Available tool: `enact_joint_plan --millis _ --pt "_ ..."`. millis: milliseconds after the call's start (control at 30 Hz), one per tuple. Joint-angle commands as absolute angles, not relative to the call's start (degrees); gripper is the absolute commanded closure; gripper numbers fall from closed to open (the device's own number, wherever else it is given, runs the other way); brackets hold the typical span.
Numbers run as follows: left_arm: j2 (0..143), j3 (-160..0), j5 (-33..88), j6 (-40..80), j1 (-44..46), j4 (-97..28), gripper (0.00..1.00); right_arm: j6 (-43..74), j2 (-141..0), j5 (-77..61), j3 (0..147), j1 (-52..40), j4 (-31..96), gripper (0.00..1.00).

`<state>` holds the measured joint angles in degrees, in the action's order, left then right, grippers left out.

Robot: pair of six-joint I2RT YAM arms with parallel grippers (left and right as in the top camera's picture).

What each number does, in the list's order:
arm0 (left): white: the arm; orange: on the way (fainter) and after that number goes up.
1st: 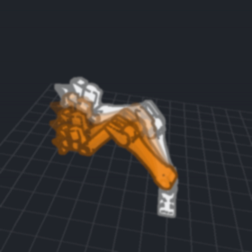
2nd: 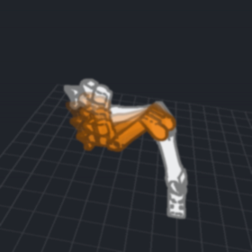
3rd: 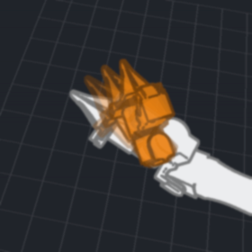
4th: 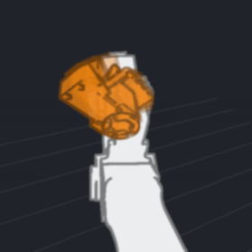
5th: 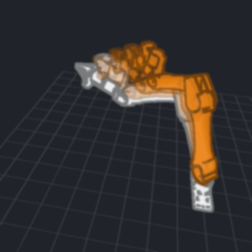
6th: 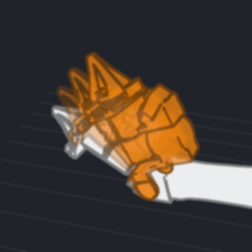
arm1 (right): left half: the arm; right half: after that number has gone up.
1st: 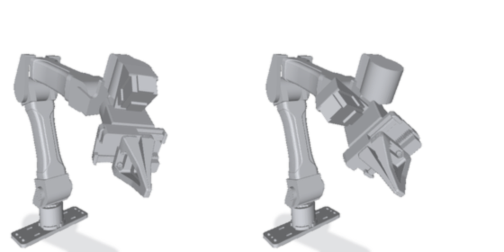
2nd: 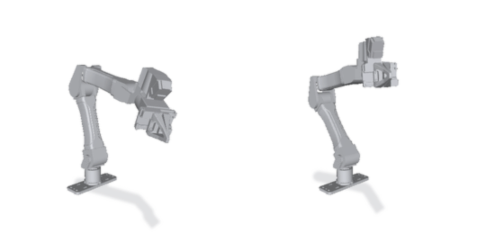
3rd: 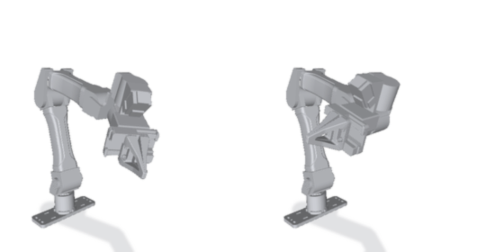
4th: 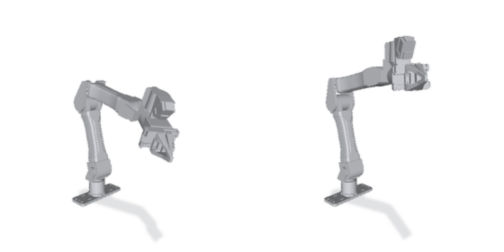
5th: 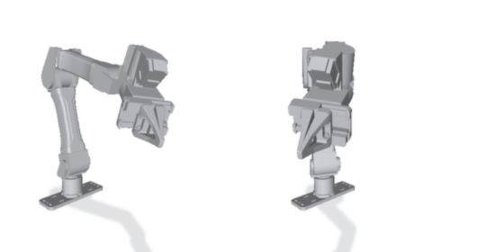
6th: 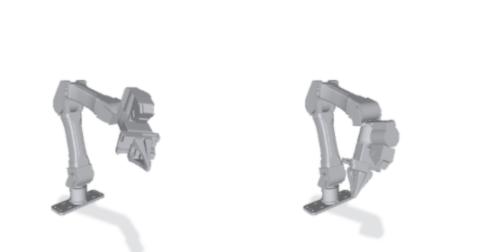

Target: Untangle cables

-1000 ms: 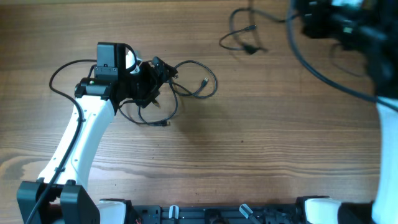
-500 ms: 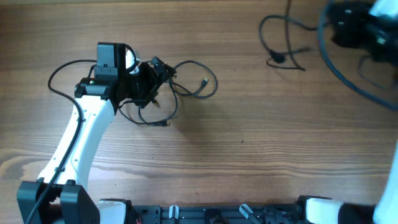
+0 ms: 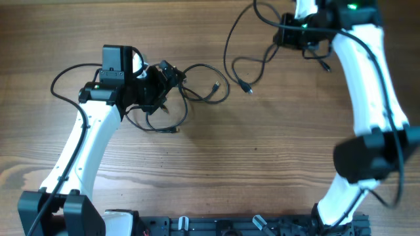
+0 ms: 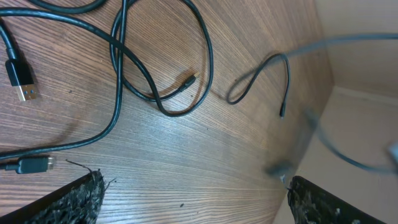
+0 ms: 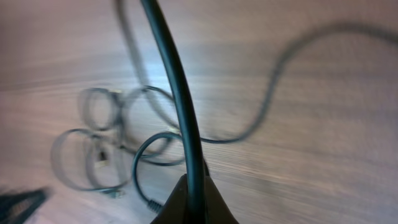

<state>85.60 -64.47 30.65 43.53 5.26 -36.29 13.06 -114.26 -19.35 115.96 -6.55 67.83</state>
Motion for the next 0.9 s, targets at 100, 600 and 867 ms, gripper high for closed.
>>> enact_joint_plan --millis 100,600,867 --pt "84.3 -65.1 29.9 42.2 5.4 -36.3 0.04 16.7 -125.4 -13.5 115.8 -2.5 70.2 0.96" --pt "84.3 -65.1 29.9 42.2 5.4 -36.8 0.03 9.5 -126.0 -13.6 116.0 -4.4 72.6 0.27" --pt "84.3 -65.1 29.9 42.2 5.4 -36.7 0.03 9.0 -127.7 -11.9 115.5 -10.6 62.8 0.26"
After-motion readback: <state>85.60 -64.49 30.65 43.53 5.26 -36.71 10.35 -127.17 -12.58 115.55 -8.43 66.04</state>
